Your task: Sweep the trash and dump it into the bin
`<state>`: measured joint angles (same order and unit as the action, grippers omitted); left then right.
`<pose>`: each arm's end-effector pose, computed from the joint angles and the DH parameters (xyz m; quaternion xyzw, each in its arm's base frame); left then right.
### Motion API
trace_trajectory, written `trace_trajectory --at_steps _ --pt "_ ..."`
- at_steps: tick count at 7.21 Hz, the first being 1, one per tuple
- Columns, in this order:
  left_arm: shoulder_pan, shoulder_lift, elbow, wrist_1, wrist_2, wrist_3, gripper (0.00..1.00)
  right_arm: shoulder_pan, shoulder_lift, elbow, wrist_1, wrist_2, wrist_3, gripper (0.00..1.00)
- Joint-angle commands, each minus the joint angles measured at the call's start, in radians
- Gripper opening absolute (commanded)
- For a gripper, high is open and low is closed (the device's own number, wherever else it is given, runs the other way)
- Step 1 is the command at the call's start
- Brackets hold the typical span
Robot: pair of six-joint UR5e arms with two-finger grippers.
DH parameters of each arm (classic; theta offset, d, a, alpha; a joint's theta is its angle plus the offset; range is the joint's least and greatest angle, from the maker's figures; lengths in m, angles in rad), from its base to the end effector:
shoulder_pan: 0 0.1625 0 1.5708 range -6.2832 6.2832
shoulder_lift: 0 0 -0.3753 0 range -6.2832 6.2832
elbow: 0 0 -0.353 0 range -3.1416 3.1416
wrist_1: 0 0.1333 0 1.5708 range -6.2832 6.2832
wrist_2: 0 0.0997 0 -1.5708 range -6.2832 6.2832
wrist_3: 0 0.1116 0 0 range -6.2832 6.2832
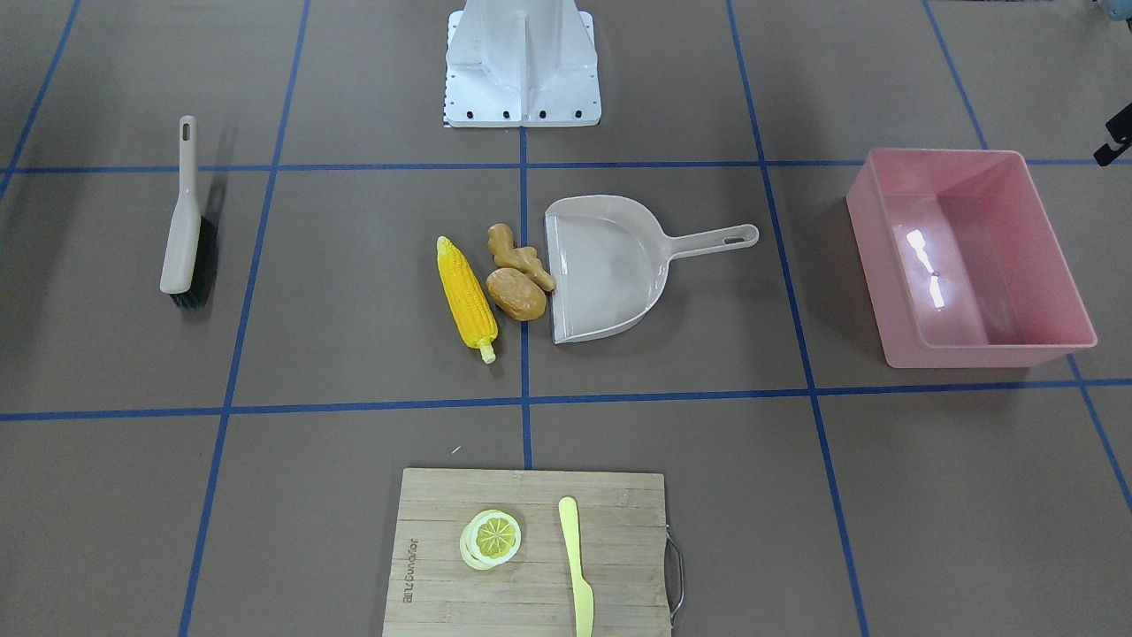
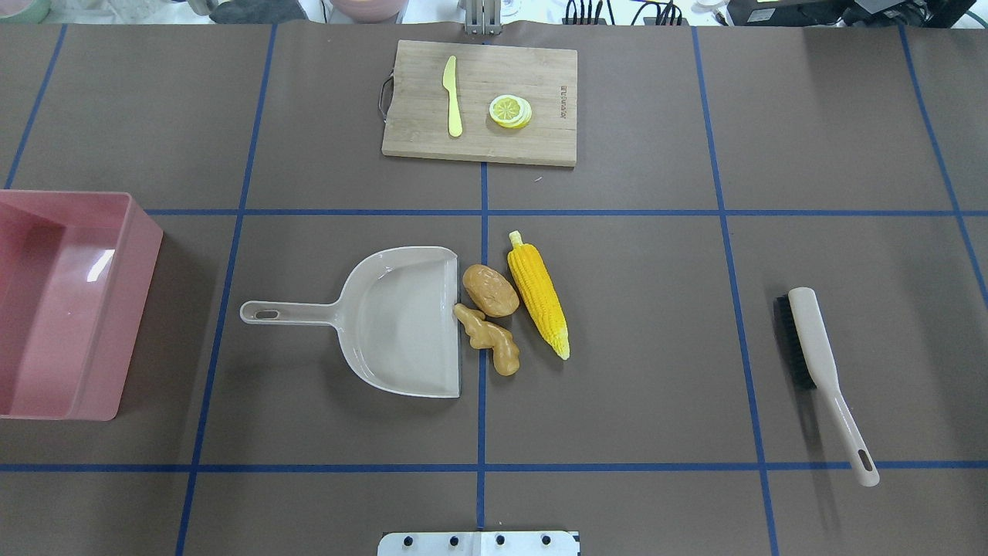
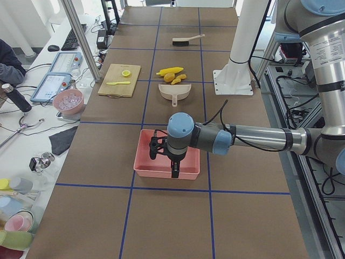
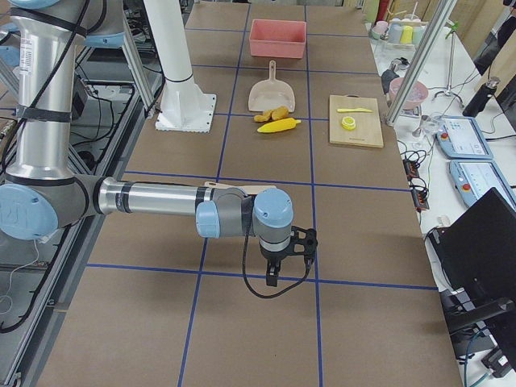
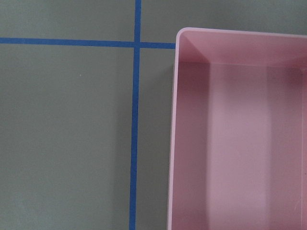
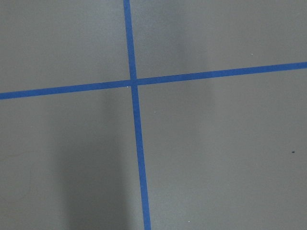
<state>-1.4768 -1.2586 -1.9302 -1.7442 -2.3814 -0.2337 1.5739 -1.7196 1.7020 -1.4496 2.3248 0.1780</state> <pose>-0.0192 -0.3548 0.5562 0.0359 0.4032 -0.0204 0.9142 0.0582 -0.4047 0.6105 0.0158 -0.3704 0.0650 0.9264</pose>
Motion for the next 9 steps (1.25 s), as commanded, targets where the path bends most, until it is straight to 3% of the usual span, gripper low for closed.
trace_trajectory --at_steps 1,9 --pt "0.0 0.004 0.017 -0.001 0.001 0.004 0.99 0.0 0.0 0.002 0.0 0.001 0.0 1.0" --pt "0.0 -0.005 0.008 -0.009 -0.002 -0.006 0.99 0.0 -0.012 0.005 0.002 0.002 -0.008 1.0"
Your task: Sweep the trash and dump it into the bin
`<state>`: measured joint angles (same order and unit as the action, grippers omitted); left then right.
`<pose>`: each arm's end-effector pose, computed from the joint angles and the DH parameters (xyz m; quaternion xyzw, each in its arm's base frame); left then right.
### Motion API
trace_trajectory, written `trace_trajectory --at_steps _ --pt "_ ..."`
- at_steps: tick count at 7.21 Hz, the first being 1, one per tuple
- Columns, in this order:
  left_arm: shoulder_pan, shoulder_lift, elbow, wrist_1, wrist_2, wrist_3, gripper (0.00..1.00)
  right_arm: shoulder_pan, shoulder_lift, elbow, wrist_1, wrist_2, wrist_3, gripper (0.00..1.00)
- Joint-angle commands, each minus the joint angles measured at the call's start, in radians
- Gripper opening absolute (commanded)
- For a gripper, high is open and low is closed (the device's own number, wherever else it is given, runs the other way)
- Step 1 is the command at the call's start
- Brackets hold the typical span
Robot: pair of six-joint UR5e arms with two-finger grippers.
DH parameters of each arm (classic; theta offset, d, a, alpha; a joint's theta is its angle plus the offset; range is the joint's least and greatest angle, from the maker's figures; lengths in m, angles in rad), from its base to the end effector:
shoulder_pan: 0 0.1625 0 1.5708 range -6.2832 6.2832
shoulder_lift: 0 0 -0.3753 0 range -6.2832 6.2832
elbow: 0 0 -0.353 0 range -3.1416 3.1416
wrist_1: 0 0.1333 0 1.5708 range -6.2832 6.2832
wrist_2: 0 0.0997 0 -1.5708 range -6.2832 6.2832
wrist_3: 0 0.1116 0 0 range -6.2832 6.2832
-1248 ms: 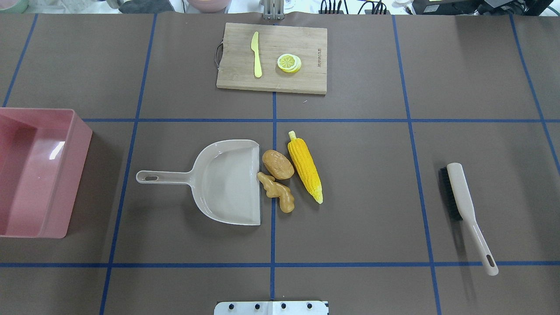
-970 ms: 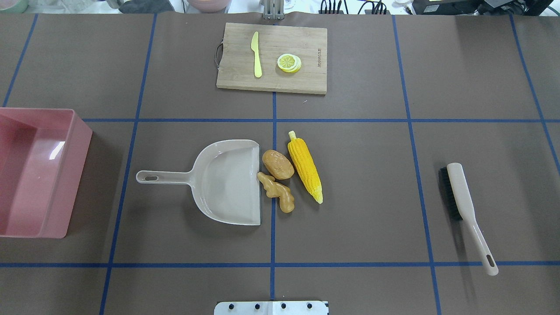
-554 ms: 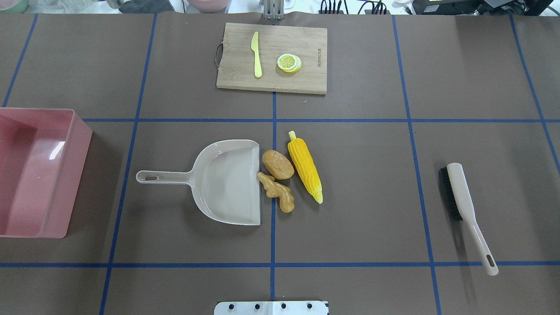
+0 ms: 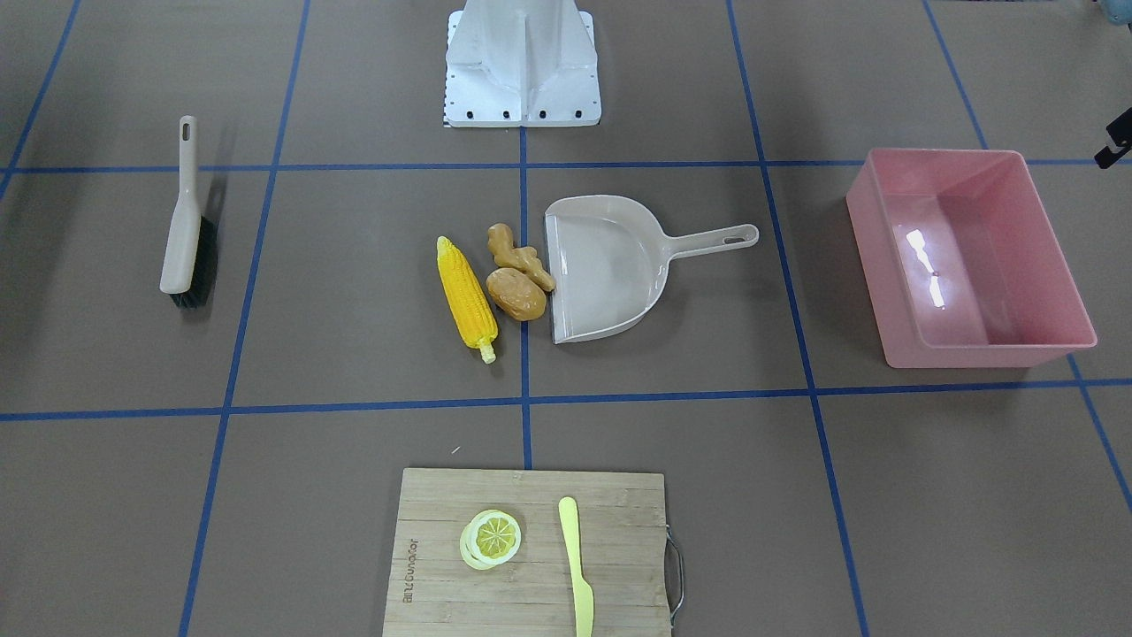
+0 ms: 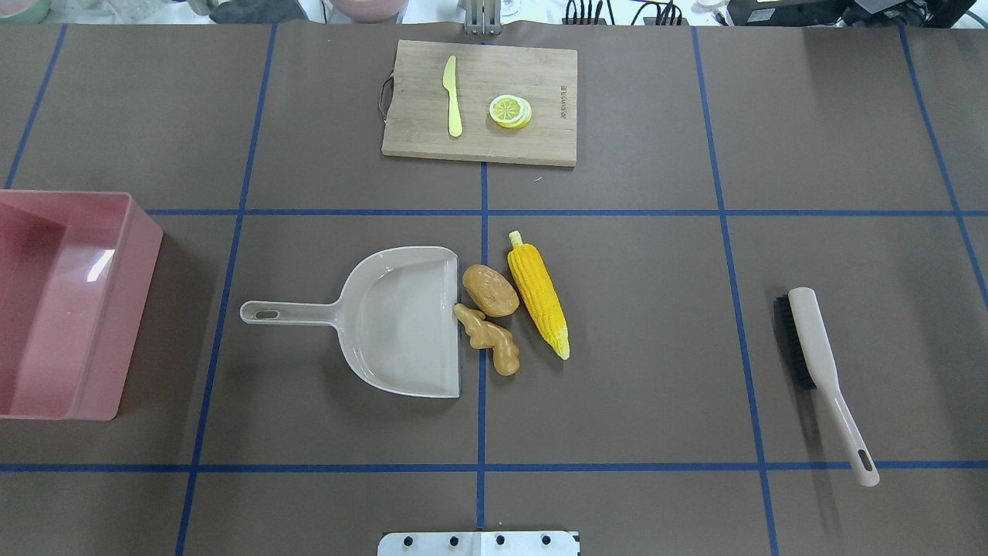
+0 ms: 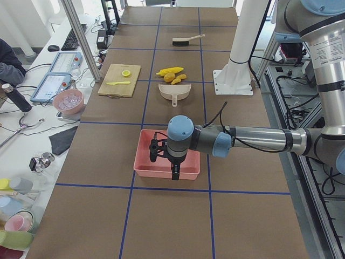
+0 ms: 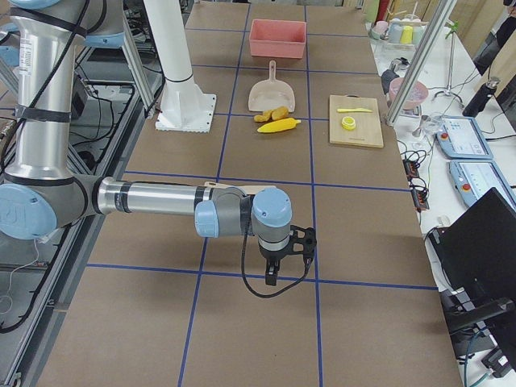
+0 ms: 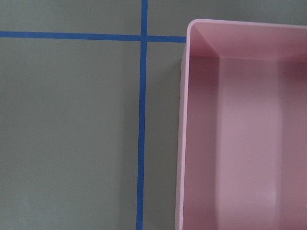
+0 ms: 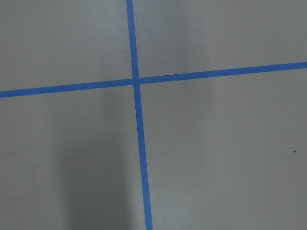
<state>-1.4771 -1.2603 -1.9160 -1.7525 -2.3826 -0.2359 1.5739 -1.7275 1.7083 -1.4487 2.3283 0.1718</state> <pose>-0.0192 -0.3553 0.5612 0.0335 0.4035 -0.0224 0.9141 0.0579 -0.4017 0.6104 0.0165 -0.3720 0.0621 0.9260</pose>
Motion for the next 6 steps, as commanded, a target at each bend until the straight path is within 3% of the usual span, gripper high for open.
trace_trajectory --at_steps 1,3,6 --pt "0.0 -0.008 -0.002 -0.001 -0.001 -0.006 0.99 0.0 -0.001 -0.013 -0.002 -0.01 -0.003 1.0" --pt "0.001 -0.013 -0.002 -0.001 -0.001 -0.008 0.99 0.0 0.06 -0.018 -0.013 0.029 0.015 1.0" --pt "0.003 -0.045 -0.009 -0.005 0.0 0.004 0.99 -0.026 0.066 0.019 -0.002 0.049 0.046 1.0"
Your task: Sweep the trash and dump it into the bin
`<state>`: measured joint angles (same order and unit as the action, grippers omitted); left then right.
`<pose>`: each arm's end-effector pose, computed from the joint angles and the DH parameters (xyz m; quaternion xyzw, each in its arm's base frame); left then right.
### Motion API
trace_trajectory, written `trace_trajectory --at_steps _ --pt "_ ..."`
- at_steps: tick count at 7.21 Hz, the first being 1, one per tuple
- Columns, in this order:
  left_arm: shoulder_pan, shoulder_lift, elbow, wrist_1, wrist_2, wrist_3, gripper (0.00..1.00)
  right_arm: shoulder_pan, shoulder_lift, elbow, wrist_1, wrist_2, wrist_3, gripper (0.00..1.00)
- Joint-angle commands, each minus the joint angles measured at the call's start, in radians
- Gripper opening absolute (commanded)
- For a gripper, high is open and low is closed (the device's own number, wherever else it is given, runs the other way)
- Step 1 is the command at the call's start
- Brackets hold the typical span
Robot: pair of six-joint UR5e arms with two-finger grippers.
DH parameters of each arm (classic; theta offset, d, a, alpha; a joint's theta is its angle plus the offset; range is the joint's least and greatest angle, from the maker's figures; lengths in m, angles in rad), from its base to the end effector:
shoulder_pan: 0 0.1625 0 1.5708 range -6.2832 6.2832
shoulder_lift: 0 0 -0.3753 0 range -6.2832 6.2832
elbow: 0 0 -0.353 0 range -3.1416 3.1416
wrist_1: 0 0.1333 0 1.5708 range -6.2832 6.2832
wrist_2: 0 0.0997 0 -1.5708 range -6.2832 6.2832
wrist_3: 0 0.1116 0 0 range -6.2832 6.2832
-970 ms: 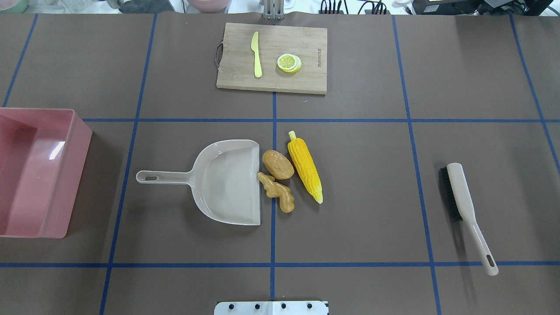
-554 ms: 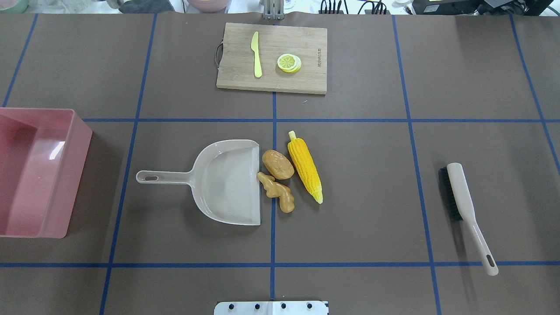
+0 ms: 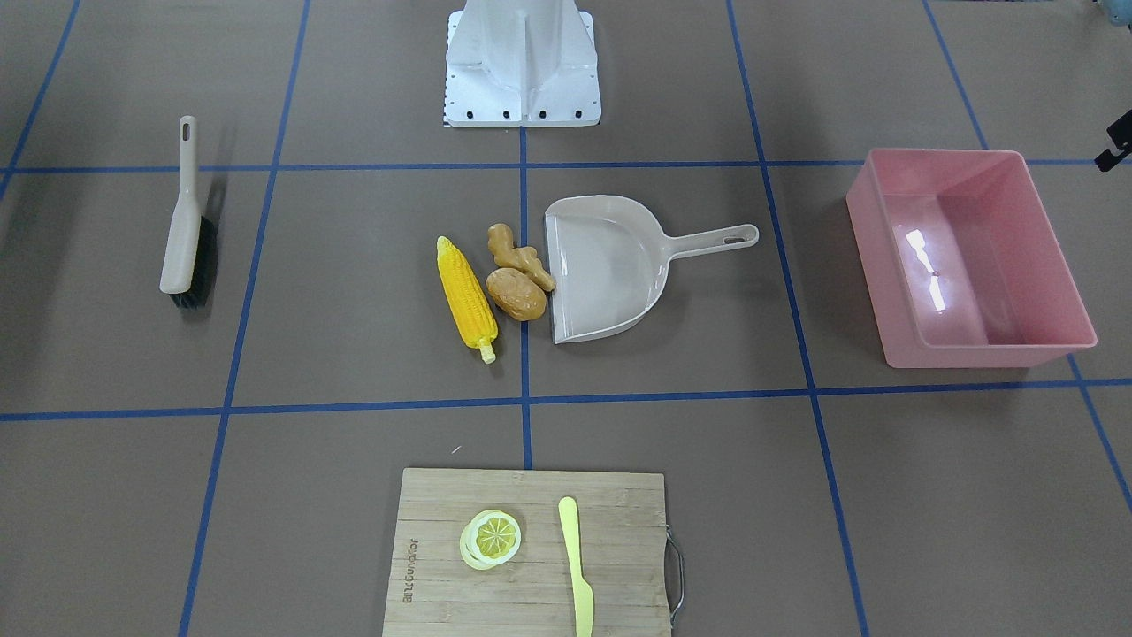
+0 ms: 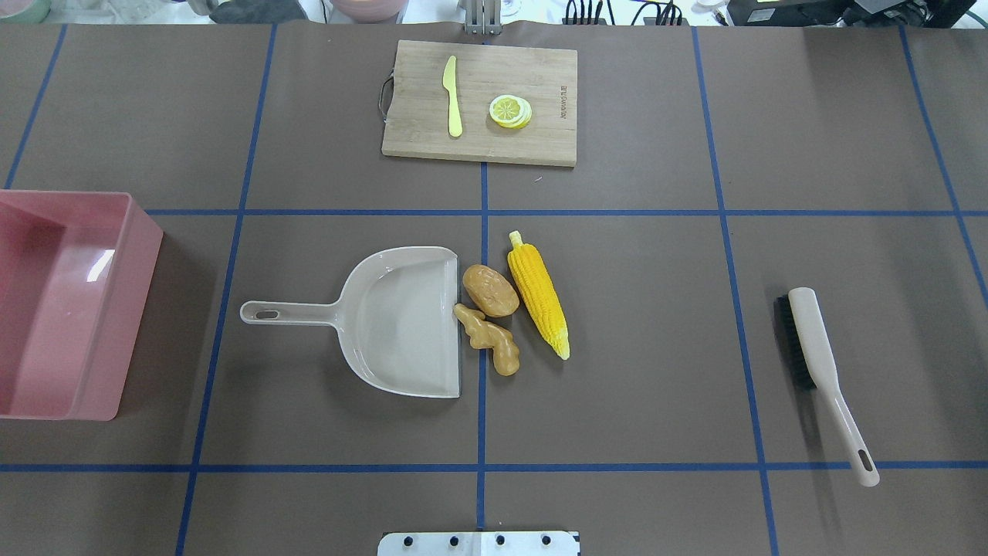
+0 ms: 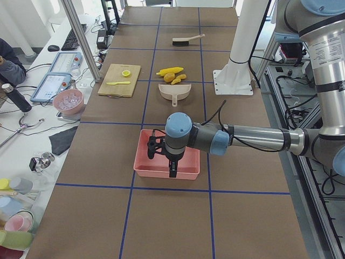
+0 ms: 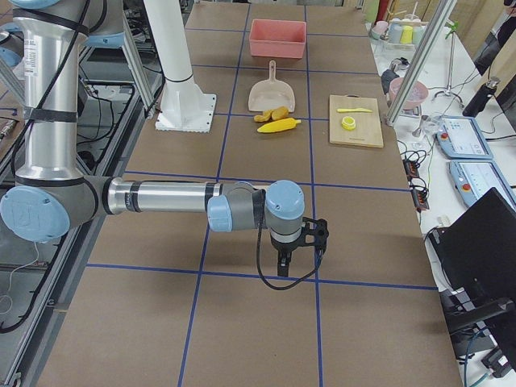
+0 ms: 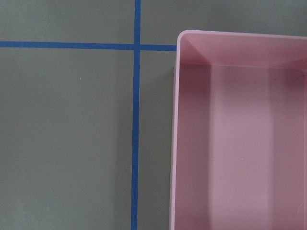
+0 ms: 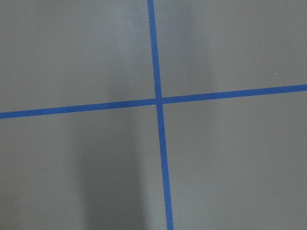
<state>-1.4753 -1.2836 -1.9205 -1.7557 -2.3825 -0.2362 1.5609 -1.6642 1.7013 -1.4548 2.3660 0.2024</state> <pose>-0.0176 -0.3648 0.5504 0.0471 0.4051 -0.0155 0.9129 0.0494 -0.4287 0.5851 0.0292 -0.3914 0.0589 0.9179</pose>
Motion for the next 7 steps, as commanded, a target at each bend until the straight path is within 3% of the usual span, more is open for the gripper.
trace_trajectory --at_steps 1,2,4,6,7 --pt "0.019 -0.028 -0.009 -0.049 0.0 0.006 0.99 -0.045 -0.009 0.099 -0.008 0.009 0.067 1.0" --pt "0.094 -0.029 -0.009 -0.141 0.005 0.008 0.99 -0.12 -0.022 0.194 -0.04 -0.001 0.124 1.0" --pt "0.244 -0.032 -0.056 -0.264 0.008 0.006 0.99 -0.281 -0.011 0.283 -0.029 -0.005 0.344 1.0" --pt "0.414 -0.043 -0.124 -0.362 0.014 0.011 0.99 -0.428 -0.049 0.314 0.15 -0.062 0.405 1.0" --pt "0.482 -0.055 -0.147 -0.367 0.013 0.012 0.99 -0.552 -0.087 0.367 0.21 -0.159 0.511 1.0"
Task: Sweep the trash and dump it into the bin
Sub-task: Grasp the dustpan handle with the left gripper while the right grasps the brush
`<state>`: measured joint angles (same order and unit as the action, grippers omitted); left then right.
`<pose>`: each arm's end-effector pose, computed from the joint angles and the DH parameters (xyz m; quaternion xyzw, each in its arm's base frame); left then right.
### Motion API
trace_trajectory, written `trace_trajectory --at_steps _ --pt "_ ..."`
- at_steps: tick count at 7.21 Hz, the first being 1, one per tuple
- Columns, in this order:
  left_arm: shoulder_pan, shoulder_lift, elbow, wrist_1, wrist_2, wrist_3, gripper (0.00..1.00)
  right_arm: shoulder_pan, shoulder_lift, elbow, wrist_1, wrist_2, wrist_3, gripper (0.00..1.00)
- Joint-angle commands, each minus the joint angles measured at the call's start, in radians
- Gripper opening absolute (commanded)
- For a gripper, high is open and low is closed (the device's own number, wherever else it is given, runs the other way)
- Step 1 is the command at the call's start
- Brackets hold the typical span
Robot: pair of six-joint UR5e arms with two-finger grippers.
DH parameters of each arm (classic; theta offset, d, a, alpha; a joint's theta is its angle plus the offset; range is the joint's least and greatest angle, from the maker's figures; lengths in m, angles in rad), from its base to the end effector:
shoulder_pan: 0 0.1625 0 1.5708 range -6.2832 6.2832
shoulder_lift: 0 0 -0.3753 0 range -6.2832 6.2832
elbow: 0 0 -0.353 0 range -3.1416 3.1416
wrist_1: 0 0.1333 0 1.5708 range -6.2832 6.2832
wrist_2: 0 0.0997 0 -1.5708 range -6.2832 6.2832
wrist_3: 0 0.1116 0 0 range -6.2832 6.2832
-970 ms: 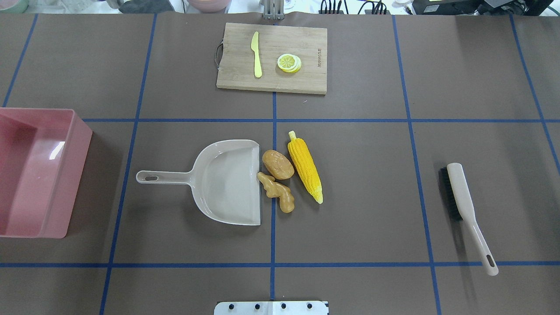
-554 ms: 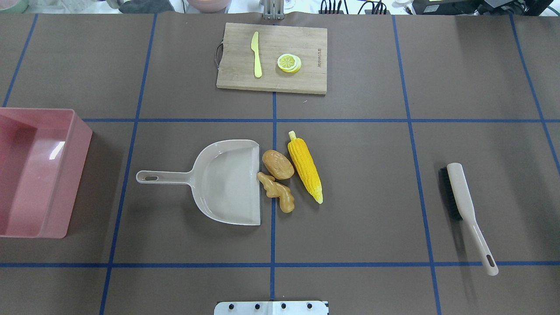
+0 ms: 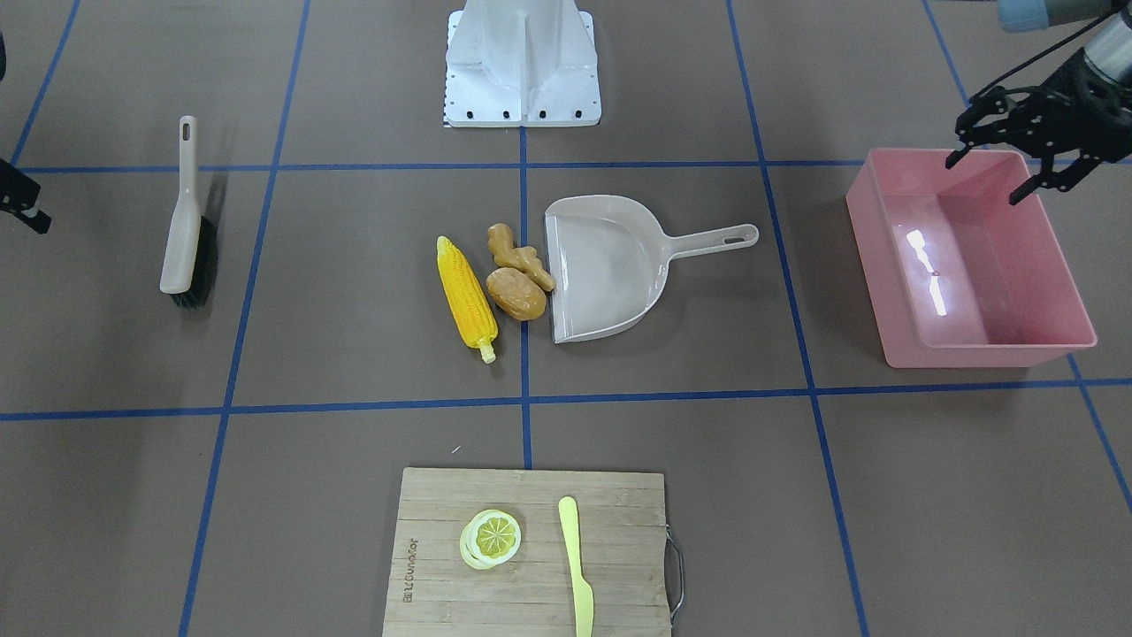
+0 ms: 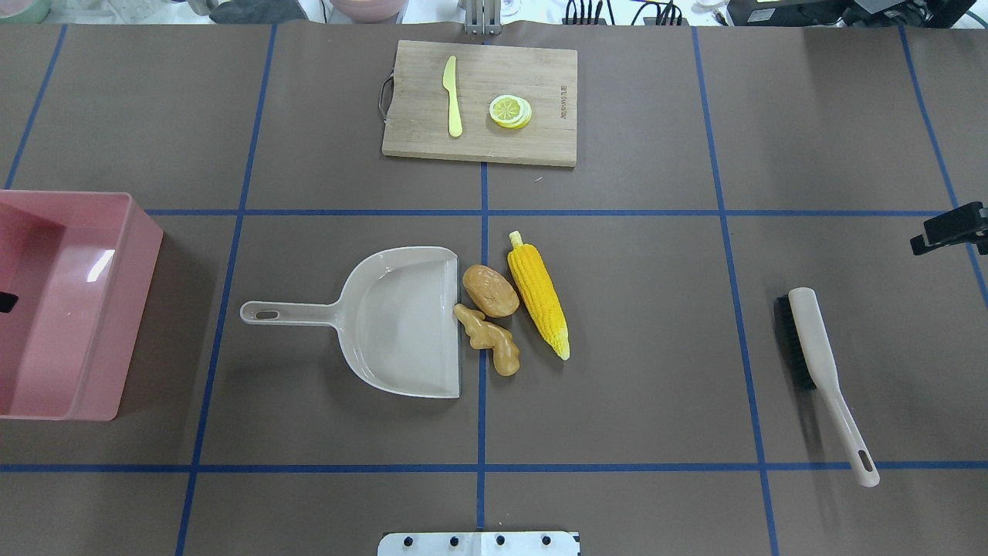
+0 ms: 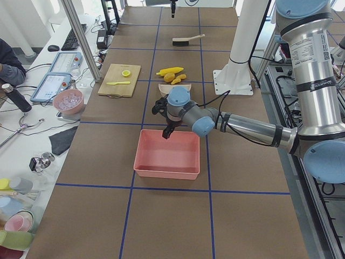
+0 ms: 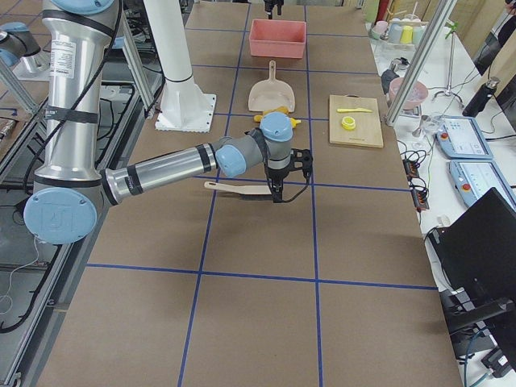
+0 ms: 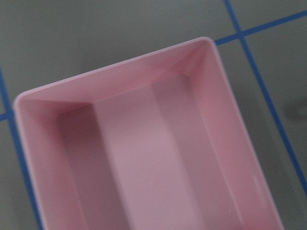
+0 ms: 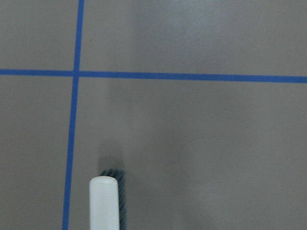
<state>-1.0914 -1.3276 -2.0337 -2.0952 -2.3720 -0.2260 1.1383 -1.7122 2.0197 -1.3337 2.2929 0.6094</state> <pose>0.1282 -0.3618 0.4394 0.1886 0.4566 0.2490 0.8330 -0.1187 -0.3992 0.4472 0.0489 -0.4203 -0.0150 0.9059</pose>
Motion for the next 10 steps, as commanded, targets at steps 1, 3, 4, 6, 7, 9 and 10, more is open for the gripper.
trace_trajectory --at_steps 1,3,4,6,7,9,10 --pt "0.116 -0.015 -0.052 -0.082 -0.007 0.004 0.99 -0.266 -0.067 0.097 0.114 -0.204 0.238 1.0" --pt "0.192 -0.09 -0.046 -0.164 0.003 0.139 0.99 -0.389 -0.166 0.131 0.213 -0.294 0.332 1.0" --pt "0.202 -0.1 -0.057 -0.164 0.043 0.24 0.99 -0.425 -0.232 0.132 0.317 -0.306 0.376 1.0" --pt "0.209 -0.114 -0.01 -0.173 0.05 0.283 0.99 -0.547 -0.231 0.134 0.347 -0.369 0.502 1.0" --pt "0.206 -0.116 -0.003 -0.175 0.06 0.307 0.99 -0.634 -0.231 0.131 0.347 -0.436 0.545 1.0" --pt "0.214 -0.113 -0.023 -0.192 0.161 0.329 0.99 -0.699 -0.259 0.123 0.347 -0.487 0.563 1.0" --pt "0.214 -0.113 -0.034 -0.201 0.16 0.327 0.99 -0.704 -0.292 0.123 0.355 -0.487 0.558 1.0"
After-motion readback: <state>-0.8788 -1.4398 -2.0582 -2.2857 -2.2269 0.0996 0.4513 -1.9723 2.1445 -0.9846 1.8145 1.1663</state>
